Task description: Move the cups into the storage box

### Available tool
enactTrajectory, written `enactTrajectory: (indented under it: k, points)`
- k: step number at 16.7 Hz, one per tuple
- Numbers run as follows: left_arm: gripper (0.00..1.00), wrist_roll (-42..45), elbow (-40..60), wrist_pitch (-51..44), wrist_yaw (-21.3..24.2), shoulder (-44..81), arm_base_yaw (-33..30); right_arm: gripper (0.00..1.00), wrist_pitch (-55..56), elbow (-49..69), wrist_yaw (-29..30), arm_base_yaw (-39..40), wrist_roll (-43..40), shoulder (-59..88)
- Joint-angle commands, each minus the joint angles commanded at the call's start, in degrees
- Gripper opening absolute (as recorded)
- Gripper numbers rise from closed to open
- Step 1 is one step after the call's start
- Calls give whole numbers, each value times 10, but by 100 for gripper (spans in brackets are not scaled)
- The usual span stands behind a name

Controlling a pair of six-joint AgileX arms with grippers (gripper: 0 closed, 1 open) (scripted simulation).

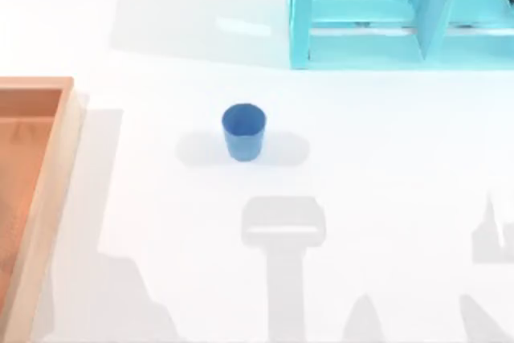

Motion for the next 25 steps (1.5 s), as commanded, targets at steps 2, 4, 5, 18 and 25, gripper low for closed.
enactTrajectory:
  k: [2, 4, 5, 18, 25]
  points:
    - [100, 0, 0, 0, 0, 0, 0, 100, 0, 0, 0, 0, 0, 0]
    - [100, 0, 0, 0, 0, 0, 0, 100, 0, 0, 0, 0, 0, 0]
    - [100, 0, 0, 0, 0, 0, 0, 100, 0, 0, 0, 0, 0, 0]
    - [100, -4, 226, -223, 0, 3, -4, 100, 0, 0, 0, 0, 0, 0]
    - [100, -19, 248, -233, -1, 21, -15, 100, 0, 0, 0, 0, 0, 0]
